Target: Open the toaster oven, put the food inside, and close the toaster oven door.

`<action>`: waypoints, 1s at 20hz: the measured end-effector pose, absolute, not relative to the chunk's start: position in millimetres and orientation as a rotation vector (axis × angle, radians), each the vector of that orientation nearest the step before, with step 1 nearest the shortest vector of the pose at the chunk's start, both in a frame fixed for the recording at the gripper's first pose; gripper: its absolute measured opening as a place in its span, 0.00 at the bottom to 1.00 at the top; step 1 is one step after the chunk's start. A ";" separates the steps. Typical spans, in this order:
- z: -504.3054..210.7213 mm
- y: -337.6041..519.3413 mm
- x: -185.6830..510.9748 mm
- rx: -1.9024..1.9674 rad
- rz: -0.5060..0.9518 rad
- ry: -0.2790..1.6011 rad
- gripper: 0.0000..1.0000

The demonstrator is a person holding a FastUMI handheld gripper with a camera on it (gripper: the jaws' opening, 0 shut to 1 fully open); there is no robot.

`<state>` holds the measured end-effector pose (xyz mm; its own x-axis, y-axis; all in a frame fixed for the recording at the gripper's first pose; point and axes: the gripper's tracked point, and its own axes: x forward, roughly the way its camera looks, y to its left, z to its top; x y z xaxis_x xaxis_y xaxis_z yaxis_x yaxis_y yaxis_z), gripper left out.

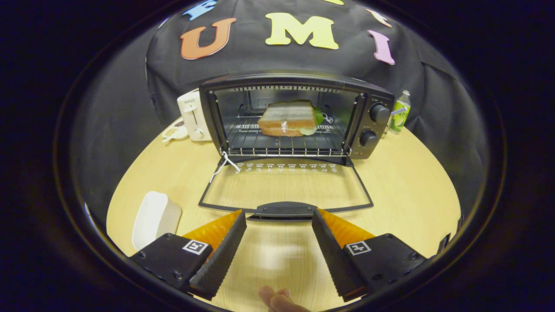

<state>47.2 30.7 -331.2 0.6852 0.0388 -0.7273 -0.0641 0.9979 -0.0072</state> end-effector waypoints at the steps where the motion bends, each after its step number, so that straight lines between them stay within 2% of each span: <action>1: -335.4 31.6 46.2 -0.024 0.056 0.826 1.00; 7: -363.9 28.9 49.5 -0.037 0.039 0.874 1.00; 9: -361.1 31.8 54.9 -0.048 0.039 0.848 0.97; 20: -333.5 31.9 55.0 -0.039 0.041 0.772 0.99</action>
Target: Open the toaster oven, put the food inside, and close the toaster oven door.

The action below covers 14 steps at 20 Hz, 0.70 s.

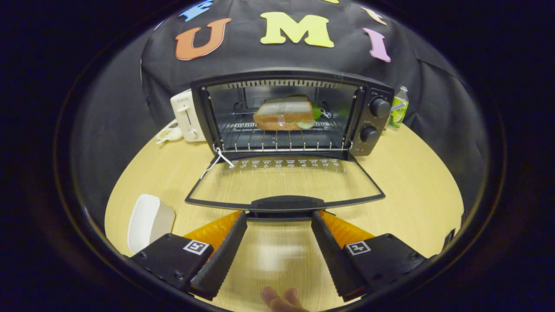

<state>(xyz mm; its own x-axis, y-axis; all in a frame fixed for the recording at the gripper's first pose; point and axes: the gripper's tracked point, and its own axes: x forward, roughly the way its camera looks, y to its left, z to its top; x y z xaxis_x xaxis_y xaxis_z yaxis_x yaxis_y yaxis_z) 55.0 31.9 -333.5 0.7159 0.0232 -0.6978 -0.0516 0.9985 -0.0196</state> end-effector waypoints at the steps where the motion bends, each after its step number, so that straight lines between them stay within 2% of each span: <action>1: -331.0 31.8 54.3 -0.044 0.039 0.762 0.99; 8: -319.7 32.8 56.4 -0.042 0.028 0.695 0.99; 14: -285.2 35.1 62.5 -0.056 0.039 0.528 0.98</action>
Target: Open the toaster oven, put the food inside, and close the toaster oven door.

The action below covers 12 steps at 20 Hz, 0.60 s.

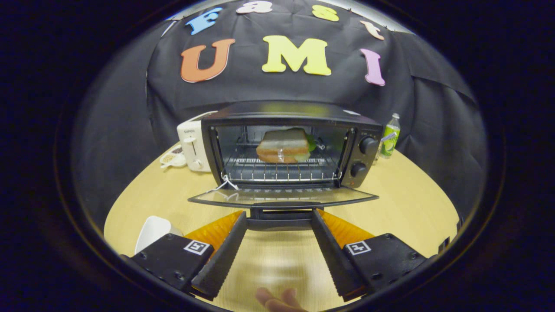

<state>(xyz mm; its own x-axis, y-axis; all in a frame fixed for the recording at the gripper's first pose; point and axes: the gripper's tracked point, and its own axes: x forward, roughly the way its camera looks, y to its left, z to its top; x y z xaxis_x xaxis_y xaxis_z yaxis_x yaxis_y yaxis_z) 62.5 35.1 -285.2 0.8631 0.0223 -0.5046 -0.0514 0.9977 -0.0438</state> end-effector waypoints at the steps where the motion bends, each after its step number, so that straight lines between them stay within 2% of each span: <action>1: -280.0 35.2 63.4 -0.055 0.042 0.508 0.98; 8: -253.4 36.7 81.2 -0.058 0.072 0.344 0.99; 12: -245.6 38.6 90.7 -0.051 0.086 0.320 0.98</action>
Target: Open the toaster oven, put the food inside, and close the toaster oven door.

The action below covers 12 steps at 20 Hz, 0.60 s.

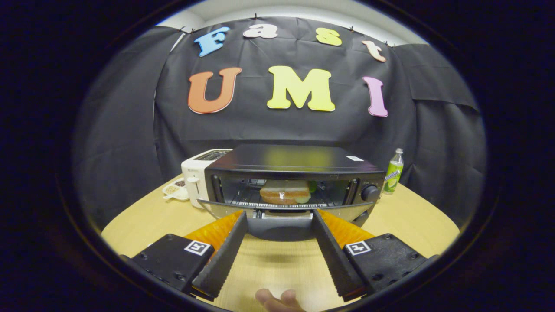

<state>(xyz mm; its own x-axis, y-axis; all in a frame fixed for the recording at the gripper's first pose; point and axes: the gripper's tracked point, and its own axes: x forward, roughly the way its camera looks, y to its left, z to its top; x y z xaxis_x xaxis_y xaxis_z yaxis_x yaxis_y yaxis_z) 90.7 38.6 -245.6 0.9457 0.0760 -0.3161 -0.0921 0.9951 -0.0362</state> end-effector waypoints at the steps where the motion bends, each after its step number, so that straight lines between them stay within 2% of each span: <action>1: -244.0 39.8 89.9 -0.046 0.090 0.322 0.98; 5: -236.6 39.8 83.0 -0.056 0.093 0.317 0.98; 12: -179.4 31.2 55.2 -0.066 0.074 0.274 0.98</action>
